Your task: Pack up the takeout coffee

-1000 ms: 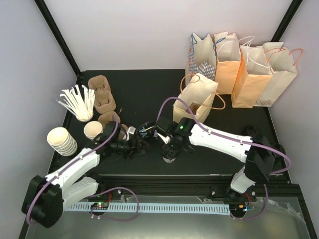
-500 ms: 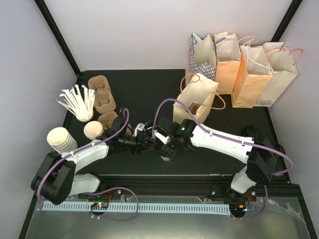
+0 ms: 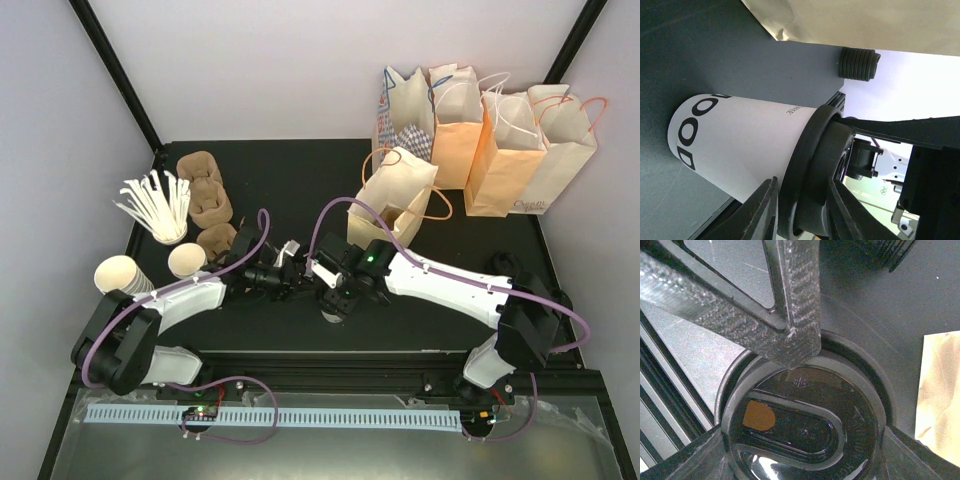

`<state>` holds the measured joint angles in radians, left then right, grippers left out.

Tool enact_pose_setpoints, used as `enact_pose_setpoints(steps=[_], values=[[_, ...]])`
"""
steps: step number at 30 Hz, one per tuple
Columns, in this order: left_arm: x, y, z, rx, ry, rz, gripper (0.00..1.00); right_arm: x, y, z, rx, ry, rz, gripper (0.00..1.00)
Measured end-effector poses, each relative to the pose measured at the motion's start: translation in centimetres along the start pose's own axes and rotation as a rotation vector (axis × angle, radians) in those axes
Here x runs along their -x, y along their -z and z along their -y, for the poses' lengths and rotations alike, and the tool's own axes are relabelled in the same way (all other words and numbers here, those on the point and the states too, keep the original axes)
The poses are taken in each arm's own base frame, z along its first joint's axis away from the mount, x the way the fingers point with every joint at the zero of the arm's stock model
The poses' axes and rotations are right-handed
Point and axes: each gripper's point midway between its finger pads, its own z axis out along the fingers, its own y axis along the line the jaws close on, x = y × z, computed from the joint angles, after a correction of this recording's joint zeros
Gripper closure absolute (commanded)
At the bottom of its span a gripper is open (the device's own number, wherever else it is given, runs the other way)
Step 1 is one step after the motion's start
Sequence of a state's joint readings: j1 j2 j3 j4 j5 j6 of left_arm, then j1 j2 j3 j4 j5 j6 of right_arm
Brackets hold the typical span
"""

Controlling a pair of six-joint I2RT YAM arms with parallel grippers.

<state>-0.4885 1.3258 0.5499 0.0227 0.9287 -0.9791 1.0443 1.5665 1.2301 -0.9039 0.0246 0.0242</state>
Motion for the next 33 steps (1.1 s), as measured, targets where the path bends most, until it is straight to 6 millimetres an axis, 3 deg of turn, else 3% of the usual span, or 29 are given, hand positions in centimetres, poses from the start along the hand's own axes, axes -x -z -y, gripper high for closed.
enact_pose_setpoints(steps=[8,15,25,33], values=[[0.08,-0.2,0.04,-0.033,-0.014,0.004,0.8,-0.13,-0.02,0.09,0.007,-0.015,0.009,0.58],[0.0,-0.21,-0.2,-0.095,-0.004,0.018,0.68,-0.12,0.01,0.06,0.01,-0.019,0.023,0.58],[-0.09,-0.26,-0.61,-0.143,0.057,0.039,0.58,0.01,-0.04,0.04,0.011,-0.014,0.038,0.58],[-0.03,0.17,-0.74,-0.197,0.117,0.067,0.64,0.14,-0.09,-0.06,0.016,-0.007,0.045,0.58]])
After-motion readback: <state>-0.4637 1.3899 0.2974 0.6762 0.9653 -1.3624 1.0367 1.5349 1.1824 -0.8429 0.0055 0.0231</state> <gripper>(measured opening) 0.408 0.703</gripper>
